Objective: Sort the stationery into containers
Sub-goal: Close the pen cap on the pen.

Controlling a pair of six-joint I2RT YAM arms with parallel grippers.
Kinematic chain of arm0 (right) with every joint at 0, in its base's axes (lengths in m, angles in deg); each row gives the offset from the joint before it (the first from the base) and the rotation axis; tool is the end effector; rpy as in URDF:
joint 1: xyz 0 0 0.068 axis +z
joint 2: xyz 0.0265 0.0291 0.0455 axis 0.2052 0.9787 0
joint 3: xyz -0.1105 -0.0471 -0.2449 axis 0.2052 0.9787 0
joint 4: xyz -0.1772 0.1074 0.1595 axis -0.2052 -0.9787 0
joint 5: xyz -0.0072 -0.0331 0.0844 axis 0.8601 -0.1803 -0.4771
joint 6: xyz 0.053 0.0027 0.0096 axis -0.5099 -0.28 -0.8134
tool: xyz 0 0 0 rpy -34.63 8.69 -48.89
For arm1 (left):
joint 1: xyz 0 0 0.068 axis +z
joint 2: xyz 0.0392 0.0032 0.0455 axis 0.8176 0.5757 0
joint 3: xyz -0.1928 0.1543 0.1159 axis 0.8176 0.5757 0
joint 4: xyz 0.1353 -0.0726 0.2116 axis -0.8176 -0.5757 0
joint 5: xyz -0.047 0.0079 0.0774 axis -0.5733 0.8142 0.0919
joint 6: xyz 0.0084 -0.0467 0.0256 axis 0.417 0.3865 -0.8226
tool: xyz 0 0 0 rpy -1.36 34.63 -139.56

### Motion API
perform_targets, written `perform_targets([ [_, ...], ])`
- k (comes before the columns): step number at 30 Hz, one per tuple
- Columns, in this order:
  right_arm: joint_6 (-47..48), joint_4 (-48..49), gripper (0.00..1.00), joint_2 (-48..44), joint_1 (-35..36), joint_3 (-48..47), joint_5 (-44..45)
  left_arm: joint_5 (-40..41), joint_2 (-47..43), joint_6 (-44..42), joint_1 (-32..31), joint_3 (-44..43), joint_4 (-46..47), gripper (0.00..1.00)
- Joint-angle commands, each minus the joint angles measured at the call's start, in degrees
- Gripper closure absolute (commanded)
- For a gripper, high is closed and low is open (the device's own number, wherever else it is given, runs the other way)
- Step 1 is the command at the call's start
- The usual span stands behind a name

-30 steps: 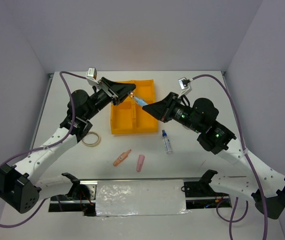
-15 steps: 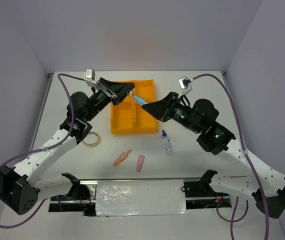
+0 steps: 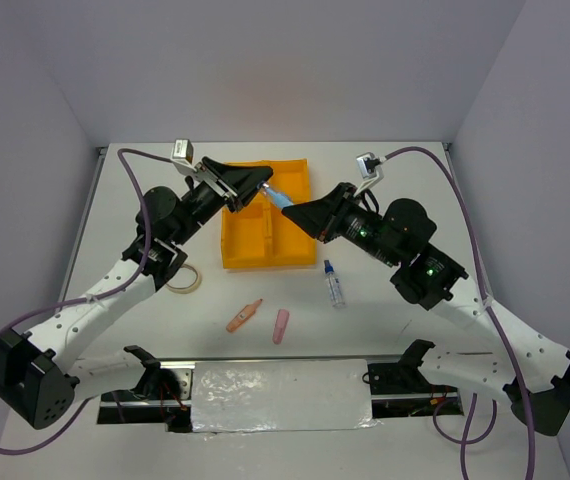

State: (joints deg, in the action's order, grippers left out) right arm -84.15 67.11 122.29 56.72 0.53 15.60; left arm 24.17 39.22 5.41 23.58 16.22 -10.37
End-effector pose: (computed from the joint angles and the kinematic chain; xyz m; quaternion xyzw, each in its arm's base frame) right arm 0.1489 0.1542 0.4164 -0.0476 0.6690 0.5468 0.5011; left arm 0.2231 -0.1427 0.3956 -0.2122 0.5435 -0.7255 0.3650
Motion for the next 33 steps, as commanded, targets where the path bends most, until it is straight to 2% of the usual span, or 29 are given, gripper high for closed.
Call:
perform_targets([
  [1, 1.82, 9.05, 1.00, -0.23, 0.73, -2.96, 0.94, -1.82, -0.21, -4.14, -1.17, -0.01, -3.32, 1.00],
  [15, 1.21, 9.58, 1.00, 0.38, 0.82, -2.87, 0.50, -1.73, 0.31, -3.96, -1.87, -0.01, -3.05, 1.00],
  [33, 3.05, 10.02, 1.00, 7.33, 0.73, -10.07, -1.43, -1.12, -0.39, -10.37, -5.47, -2.03, -6.83, 1.00],
])
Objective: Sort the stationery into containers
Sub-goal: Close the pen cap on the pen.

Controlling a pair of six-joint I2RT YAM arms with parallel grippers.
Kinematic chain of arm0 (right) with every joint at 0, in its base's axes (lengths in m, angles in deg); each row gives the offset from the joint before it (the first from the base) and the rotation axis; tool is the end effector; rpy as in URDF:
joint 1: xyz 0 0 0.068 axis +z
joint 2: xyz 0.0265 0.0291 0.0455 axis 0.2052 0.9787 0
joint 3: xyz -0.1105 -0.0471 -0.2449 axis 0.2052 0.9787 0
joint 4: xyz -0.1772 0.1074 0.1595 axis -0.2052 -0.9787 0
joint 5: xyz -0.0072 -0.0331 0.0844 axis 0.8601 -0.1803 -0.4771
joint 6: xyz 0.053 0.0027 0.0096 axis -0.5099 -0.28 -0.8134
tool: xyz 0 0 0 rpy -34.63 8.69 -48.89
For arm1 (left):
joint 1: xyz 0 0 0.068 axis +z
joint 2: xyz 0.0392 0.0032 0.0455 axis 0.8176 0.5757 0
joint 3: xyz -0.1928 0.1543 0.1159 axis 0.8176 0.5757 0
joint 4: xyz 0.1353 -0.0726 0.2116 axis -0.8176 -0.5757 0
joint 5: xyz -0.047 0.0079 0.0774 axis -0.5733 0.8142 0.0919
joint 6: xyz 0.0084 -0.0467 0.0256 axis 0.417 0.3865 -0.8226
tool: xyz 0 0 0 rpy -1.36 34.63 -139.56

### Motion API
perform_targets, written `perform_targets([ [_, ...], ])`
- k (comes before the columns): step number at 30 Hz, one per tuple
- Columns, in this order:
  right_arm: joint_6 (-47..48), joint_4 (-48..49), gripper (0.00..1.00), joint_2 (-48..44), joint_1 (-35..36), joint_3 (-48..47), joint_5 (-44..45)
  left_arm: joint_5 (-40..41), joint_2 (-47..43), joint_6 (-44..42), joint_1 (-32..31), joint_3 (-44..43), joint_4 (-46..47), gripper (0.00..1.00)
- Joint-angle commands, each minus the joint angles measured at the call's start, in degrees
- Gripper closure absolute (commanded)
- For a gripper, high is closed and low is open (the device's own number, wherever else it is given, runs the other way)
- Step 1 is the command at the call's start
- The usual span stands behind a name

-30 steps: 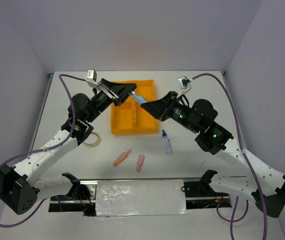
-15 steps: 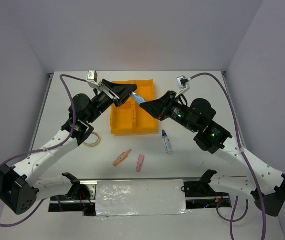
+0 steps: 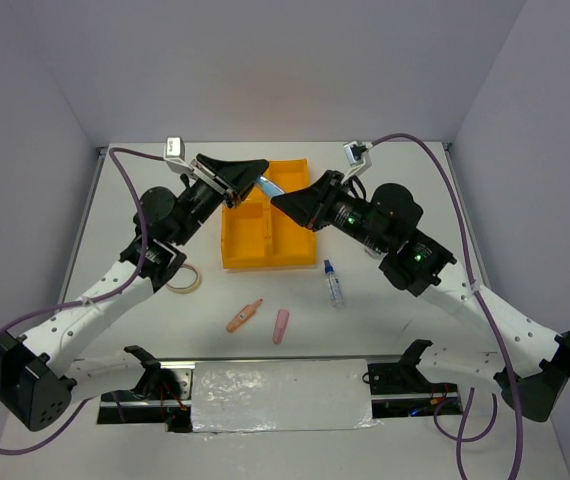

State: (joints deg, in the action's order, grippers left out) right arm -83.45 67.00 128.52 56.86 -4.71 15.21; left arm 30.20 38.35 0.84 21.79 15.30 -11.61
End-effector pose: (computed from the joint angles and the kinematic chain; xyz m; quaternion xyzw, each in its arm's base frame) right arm 0.1665 0.1729 0.4257 -0.0547 0.6756 0.5417 0.4972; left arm 0.2173 -0.1444 0.4029 -0.2195 0.5345 -0.7049 0.4114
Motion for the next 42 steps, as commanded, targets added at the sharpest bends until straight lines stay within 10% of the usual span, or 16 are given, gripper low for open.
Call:
perform_targets([
  [1, 2.35, 10.30, 1.00, 1.10, 0.51, -4.92, -1.12, -7.33, 0.22, -5.90, -3.94, -1.02, -5.85, 1.00],
  [29, 10.08, 10.58, 1.00, 6.55, -0.72, -6.86, -9.65, -1.10, -2.15, -14.41, -15.11, -3.63, -17.06, 1.00],
  [36, 10.44, 9.07, 1.00, 2.60, -0.54, -0.35, -9.92, 3.83, -2.86, -18.90, -11.25, -12.17, -29.66, 0.08],
  [42, 9.91, 7.85, 1.00, -0.39, -0.63, 4.83, -7.72, 7.34, -0.58, -19.69, -7.99, -18.94, -37.31, 0.01],
])
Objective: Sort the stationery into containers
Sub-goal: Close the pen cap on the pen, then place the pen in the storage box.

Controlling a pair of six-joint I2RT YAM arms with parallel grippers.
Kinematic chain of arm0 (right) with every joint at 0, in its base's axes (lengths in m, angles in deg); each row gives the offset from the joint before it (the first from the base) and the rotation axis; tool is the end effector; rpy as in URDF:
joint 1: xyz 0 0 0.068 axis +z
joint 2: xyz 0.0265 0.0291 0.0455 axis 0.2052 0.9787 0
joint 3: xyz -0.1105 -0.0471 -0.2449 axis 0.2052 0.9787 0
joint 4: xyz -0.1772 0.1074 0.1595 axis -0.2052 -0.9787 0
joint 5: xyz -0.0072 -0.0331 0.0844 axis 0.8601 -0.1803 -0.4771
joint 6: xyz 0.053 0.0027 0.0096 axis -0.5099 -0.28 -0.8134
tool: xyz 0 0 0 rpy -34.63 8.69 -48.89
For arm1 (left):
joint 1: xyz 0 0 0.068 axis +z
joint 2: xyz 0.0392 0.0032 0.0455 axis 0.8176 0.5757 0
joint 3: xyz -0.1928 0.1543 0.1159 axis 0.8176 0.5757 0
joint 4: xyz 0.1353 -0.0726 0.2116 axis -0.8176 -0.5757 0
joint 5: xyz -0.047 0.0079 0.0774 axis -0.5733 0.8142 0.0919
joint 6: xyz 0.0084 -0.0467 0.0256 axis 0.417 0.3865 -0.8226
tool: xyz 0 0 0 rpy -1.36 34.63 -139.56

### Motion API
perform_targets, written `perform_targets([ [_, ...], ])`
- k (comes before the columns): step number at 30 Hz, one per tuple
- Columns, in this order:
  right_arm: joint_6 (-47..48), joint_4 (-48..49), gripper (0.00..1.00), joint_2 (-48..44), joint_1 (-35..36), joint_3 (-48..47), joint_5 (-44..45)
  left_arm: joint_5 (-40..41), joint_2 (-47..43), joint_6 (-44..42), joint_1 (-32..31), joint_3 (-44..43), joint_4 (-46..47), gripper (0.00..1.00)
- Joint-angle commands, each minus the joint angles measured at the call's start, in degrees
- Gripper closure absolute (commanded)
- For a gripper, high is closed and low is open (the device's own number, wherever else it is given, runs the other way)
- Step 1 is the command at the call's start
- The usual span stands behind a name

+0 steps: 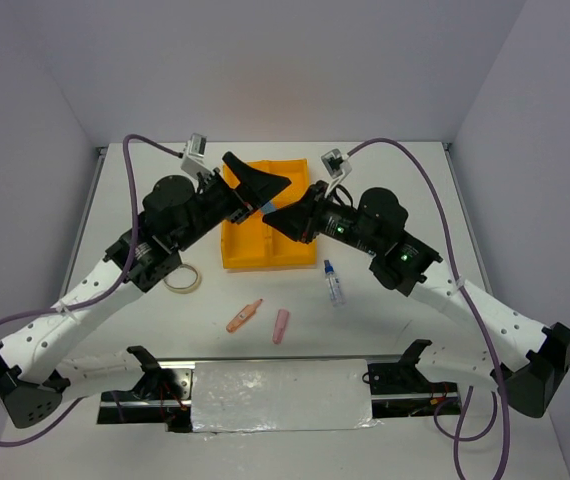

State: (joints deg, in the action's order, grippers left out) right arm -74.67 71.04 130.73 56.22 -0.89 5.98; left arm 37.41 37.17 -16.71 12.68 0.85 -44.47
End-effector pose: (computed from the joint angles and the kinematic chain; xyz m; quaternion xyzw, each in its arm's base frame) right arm 0.1748 0.1851 0.4009 -0.1602 0.6721 0.5310 0.4906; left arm 0.1858 -0.1656 0.4356 -0.1619 0.6740 -0.5723 0.4381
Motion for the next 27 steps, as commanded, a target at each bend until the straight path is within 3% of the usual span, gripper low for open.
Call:
perform_targets([
  [1, 1.12, 3.45, 1.00, -2.78, -0.08, 1.71, 2.12, 0.49, 0.78, -2.49, 1.39, -5.29, -6.38, 0.01],
  [3, 0.86, 3.88, 1.00, -3.56, -0.17, 3.29, 2.65, 2.49, 1.48, -2.85, 1.83, -7.48, -8.76, 0.01],
  [12, 0.24, -4.27, 1.00, -2.79, -3.59, 3.56, 9.50, 14.28, 0.70, 0.76, 7.62, -12.15, -38.19, 0.01],
  [17, -0.55, -14.64, 1.00, 3.45, -6.84, 1.28, 15.73, 12.97, -5.17, -5.99, 15.36, -10.05, -43.39, 0.01],
  [27, -0.98, -13.96, 1.00, 17.78, -9.22, -1.79, 18.29, 8.05, -11.78, -11.46, 17.21, -0.91, -46.83, 0.01],
])
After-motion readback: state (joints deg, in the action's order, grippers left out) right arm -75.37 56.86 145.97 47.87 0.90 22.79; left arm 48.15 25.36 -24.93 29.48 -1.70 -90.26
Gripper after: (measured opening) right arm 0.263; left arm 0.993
